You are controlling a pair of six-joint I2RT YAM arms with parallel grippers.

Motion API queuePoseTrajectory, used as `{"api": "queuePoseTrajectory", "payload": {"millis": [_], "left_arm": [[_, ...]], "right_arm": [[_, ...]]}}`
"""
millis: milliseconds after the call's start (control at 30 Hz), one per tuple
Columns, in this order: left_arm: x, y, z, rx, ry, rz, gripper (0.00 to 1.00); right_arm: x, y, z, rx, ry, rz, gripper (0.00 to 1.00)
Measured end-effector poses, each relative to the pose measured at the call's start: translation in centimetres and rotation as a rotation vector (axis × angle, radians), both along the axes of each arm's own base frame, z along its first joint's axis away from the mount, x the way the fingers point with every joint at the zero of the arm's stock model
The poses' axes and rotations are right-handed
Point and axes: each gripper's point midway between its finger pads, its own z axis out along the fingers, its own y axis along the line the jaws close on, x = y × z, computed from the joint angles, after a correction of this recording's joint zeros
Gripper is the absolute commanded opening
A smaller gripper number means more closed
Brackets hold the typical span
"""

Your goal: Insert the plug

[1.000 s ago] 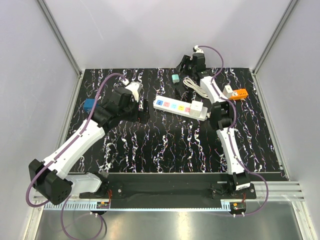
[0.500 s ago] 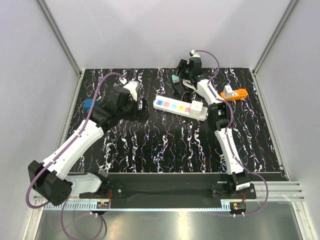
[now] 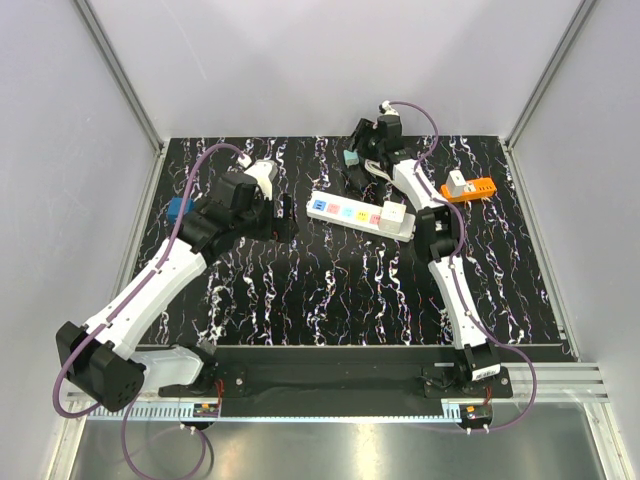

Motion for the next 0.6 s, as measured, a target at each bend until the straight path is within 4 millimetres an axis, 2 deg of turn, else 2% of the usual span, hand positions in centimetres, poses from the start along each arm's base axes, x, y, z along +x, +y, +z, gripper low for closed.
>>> {"api": "queuePoseTrajectory", "payload": {"millis": [300,600], "left_arm": [[0.0,0.1,0.0,0.000,0.000,0.002,0.99],[0.0,0.2,0.4,-0.009,-0.010,0.004,0.99]], "right_arm": [[-0.3,1.0,0.0,0.041,0.012,0.018,0.72],[-1.8,3.6,-0.5,0.048,0.043,0.085,0.72]]}}
